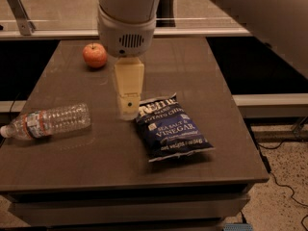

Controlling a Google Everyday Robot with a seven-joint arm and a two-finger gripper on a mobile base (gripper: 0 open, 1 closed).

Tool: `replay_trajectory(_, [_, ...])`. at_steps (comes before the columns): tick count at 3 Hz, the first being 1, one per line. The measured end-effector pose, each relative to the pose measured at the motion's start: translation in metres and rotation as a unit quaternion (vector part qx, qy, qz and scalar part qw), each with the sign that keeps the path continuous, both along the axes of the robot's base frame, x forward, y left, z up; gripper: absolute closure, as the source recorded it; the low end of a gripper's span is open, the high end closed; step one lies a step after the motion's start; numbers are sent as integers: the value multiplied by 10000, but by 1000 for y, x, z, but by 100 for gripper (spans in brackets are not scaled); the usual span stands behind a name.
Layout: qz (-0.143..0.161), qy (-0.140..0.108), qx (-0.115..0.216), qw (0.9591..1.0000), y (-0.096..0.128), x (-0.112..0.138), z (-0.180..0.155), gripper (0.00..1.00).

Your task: Pick water bottle

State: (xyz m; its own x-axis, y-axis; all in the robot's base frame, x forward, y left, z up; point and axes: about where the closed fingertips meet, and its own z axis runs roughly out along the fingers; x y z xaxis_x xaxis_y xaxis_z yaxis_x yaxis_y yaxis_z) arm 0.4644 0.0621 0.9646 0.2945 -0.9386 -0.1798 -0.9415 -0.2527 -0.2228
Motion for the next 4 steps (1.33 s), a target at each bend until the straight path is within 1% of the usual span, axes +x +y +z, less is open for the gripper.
replay_trajectory(1, [221, 151, -7, 9996, 33, -6, -5, 0])
replay_trajectory(2, [436, 347, -5, 9984, 63, -10, -14, 0])
replay_trajectory(4, [808, 661, -63, 9945, 108, -20, -31, 0])
